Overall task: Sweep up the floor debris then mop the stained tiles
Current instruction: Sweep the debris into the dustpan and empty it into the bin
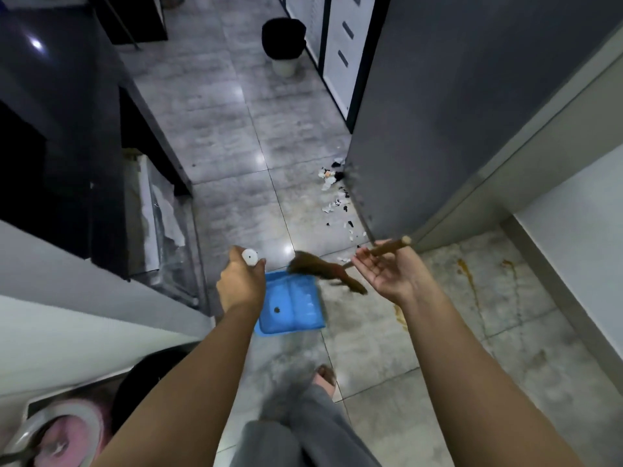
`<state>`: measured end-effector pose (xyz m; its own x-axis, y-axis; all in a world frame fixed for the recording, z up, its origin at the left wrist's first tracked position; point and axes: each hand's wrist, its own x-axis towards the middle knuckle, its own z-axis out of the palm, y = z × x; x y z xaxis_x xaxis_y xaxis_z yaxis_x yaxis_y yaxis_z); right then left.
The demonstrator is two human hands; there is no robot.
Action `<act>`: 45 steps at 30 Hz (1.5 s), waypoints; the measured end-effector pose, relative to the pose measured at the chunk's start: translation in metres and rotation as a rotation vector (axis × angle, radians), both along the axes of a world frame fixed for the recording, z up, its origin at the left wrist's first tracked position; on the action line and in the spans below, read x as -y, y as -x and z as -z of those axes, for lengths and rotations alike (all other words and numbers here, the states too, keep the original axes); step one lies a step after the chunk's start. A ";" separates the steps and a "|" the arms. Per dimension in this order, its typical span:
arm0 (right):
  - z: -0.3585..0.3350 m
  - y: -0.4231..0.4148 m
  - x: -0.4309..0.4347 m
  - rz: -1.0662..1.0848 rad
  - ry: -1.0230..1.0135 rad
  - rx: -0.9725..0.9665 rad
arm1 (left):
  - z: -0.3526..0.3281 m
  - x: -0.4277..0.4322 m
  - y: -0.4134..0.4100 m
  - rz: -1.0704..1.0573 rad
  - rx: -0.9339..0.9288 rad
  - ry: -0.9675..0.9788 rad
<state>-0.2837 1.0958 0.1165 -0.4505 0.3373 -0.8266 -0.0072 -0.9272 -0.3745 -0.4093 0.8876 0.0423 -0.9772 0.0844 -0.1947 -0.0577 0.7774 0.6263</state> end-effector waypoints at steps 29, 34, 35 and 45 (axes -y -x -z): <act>0.141 0.148 -0.038 -0.157 -0.030 0.463 | 0.064 -0.139 0.209 0.165 0.018 -0.019; 0.167 0.152 -0.066 -0.060 0.014 0.524 | 0.079 -0.145 0.216 0.190 0.013 -0.004; 0.172 0.155 -0.072 -0.064 0.027 0.528 | 0.083 -0.145 0.217 0.193 0.008 -0.001; 0.179 0.182 -0.065 -0.065 0.139 0.402 | 0.099 -0.142 0.229 0.296 0.149 0.056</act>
<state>-0.4655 1.1608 -0.0624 -0.0999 0.1915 -0.9764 0.1738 -0.9629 -0.2066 -0.6379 1.0298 -0.0572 -0.8724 0.3456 -0.3458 0.0885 0.8073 0.5834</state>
